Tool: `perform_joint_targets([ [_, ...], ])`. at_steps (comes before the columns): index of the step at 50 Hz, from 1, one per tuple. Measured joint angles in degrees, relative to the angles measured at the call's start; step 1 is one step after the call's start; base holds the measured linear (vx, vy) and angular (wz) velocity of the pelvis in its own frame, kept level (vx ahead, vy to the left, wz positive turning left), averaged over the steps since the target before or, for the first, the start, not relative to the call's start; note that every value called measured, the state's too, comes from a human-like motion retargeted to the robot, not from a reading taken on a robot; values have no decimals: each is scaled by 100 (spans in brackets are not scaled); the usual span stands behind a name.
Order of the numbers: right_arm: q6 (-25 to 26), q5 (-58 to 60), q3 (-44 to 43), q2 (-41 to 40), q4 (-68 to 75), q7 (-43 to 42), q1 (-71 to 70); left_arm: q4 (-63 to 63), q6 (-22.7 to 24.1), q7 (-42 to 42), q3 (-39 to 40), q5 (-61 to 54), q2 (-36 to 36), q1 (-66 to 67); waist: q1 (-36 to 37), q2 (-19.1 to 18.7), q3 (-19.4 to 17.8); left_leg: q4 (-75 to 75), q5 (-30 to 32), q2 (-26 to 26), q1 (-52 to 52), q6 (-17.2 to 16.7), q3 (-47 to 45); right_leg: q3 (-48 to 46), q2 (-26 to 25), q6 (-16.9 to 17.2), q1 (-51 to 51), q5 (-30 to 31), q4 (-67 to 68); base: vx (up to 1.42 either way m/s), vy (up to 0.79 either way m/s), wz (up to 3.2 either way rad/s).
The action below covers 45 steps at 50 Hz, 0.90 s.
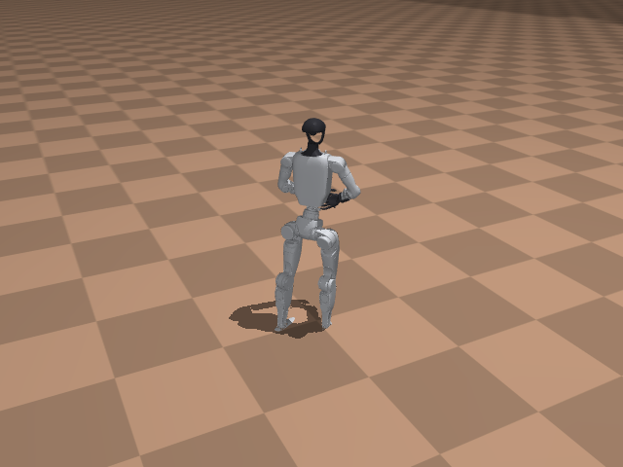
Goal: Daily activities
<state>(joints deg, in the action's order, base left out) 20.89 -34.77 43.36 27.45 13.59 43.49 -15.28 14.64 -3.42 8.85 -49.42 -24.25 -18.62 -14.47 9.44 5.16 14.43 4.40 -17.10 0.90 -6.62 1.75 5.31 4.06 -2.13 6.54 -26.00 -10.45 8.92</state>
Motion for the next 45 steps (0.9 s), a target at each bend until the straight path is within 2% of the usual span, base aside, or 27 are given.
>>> perform_joint_targets([
  [18, 101, -181, 72, 205, 61, 178, 67, -146, -111, 227, -159, -214, -155, -26, 18, 52, 70, -497, -264, 110, -231, 15, 44, -39, 69, 40, -217, -307, 458, 0, 0, 1],
  [22, 142, -273, 13, 219, 195, 234, -8, -136, -147, 269, -110, -358, -156, -111, -7, -13, -53, -709, -394, 79, -223, 18, 99, -109, 50, 35, -45, -282, 346, 0, 0, 0],
  [25, 149, -256, 5, 81, 324, 198, 133, -141, -133, 231, -122, -392, -99, 57, 62, 54, 33, -988, -538, 130, -376, 37, 19, -27, 52, 48, -178, -347, 525, 0, 0, -7],
  [33, 209, -550, -221, -234, 709, 177, 79, -43, -179, 260, 43, -786, 6, -12, 35, -77, -188, -1486, -830, 70, -398, 58, 109, -114, -14, 52, 110, -313, 383, 0, 0, 0],
  [45, 119, -686, -429, -657, 949, -229, 219, 33, -151, 100, 169, -1158, 80, 110, 75, -166, -239, -2013, -1136, 27, -540, 64, 124, -131, -94, 61, 222, -314, 333, 0, 0, 0],
])
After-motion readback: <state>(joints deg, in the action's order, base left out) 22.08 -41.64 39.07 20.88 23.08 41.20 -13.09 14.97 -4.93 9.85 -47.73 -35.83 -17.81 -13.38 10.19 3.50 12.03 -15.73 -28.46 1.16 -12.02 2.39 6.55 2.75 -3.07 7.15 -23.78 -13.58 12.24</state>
